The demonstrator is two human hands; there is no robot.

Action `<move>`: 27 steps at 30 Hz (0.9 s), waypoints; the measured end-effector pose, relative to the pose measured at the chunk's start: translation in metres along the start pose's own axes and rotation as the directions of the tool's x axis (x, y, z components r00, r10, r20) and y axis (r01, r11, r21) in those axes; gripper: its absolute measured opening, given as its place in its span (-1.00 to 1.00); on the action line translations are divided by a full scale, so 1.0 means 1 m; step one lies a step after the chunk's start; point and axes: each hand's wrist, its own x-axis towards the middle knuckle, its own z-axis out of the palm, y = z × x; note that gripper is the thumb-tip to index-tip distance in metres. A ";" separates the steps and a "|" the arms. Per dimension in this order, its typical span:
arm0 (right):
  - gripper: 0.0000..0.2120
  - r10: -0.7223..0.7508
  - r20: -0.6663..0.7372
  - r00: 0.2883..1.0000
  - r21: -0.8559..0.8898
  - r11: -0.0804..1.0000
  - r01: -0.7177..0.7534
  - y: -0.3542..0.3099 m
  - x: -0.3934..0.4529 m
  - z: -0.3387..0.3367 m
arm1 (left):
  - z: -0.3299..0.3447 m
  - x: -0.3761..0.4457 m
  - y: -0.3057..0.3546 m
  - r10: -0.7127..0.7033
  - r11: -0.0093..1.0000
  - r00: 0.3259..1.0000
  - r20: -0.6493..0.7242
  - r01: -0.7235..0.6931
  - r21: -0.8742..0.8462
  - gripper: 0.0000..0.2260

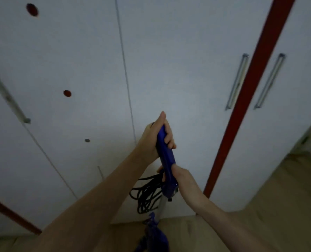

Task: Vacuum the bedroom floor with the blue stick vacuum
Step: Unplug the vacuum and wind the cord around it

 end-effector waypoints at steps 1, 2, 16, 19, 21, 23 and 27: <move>-0.11 -0.006 -0.047 0.999 0.002 1.000 0.006 0.000 -0.013 -0.024 | 0.024 0.010 -0.012 -0.017 1.000 0.999 0.034 0.017 -0.013 -0.59; -0.11 -0.010 -0.095 0.995 0.007 1.000 0.011 -0.001 -0.026 -0.048 | 0.049 0.019 -0.025 -0.035 0.999 0.997 0.064 0.037 -0.029 -0.58; -0.43 -0.013 -0.668 0.744 -0.184 0.972 -0.149 -0.015 -0.216 -0.383 | 0.419 0.144 -0.208 -0.219 0.945 0.871 0.439 0.301 -0.125 -0.63; -0.45 0.016 -0.780 0.626 -0.167 0.958 -0.232 -0.014 -0.248 -0.446 | 0.493 0.167 -0.248 -0.255 0.926 0.813 0.524 0.361 -0.109 -0.64; -0.44 0.019 -0.830 0.557 -0.148 0.956 -0.254 -0.015 -0.264 -0.490 | 0.539 0.185 -0.273 -0.273 0.912 0.767 0.580 0.398 -0.097 -0.65; -0.42 -0.001 -0.868 0.496 -0.150 0.954 -0.261 -0.017 -0.275 -0.533 | 0.583 0.208 -0.297 -0.293 0.896 0.727 0.621 0.435 -0.086 -0.66; -0.43 -0.044 -0.924 0.380 -0.157 0.949 -0.272 -0.020 -0.283 -0.625 | 0.669 0.263 -0.340 -0.309 0.869 0.665 0.680 0.488 -0.082 -0.66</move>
